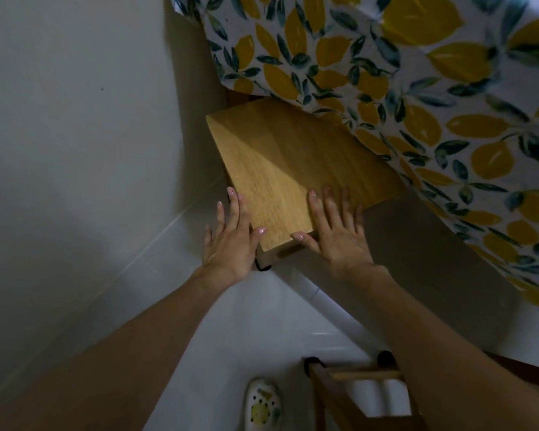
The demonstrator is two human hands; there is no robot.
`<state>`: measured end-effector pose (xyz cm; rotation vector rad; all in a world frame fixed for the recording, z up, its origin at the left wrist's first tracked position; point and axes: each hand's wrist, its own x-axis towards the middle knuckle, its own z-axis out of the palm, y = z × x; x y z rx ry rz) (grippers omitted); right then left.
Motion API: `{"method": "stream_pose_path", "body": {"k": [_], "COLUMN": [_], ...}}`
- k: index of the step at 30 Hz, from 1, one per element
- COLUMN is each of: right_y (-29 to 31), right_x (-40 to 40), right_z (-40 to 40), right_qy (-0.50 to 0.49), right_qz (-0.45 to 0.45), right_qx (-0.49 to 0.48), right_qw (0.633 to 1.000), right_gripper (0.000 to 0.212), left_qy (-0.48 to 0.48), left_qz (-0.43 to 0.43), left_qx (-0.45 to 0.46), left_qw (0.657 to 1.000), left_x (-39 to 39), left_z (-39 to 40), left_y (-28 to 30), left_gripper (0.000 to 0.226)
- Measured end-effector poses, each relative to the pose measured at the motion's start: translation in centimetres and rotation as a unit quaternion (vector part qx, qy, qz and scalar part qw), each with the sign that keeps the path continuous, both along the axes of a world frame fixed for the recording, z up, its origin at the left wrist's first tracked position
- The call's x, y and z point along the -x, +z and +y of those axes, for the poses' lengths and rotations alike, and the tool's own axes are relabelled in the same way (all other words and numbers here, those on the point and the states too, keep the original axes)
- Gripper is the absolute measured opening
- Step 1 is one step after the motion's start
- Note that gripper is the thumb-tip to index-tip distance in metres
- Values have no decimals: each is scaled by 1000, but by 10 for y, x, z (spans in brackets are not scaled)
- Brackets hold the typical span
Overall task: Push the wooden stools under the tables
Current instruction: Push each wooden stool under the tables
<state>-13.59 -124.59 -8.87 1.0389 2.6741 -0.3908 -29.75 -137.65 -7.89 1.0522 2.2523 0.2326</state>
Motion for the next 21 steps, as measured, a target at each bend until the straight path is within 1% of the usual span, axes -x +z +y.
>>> {"method": "stream_pose_path", "body": {"k": [2, 5, 9, 12, 15, 19, 21], "right_y": [3, 9, 21, 27, 31, 41, 43], "right_x": [-3, -18, -57, -96, -141, -206, -243], "right_z": [-6, -32, -86, -130, -177, -248, -283], "right_qy": [-2, -26, -83, -126, -184, -288, -305], "right_qz": [12, 50, 90, 104, 108, 121, 107], "right_qx": [-7, -14, -23, -29, -45, -29, -25], "right_qw": [1000, 998, 992, 986, 976, 949, 946], "right_gripper": [81, 81, 78, 76, 72, 71, 73], "left_qy": [-8, -13, -7, -41, -93, -155, -187], "left_qz": [12, 28, -11, -20, -30, -56, -81], "left_qx": [-20, -96, -158, -183, -189, -156, -143], "left_qw": [1000, 995, 987, 982, 977, 974, 969], "left_x": [-1, -16, -48, -78, -117, -181, -216], "left_z": [-7, -30, -69, -104, -141, -195, -222], "left_y": [4, 9, 13, 18, 24, 25, 23], "left_gripper": [69, 60, 57, 54, 51, 51, 53]}}
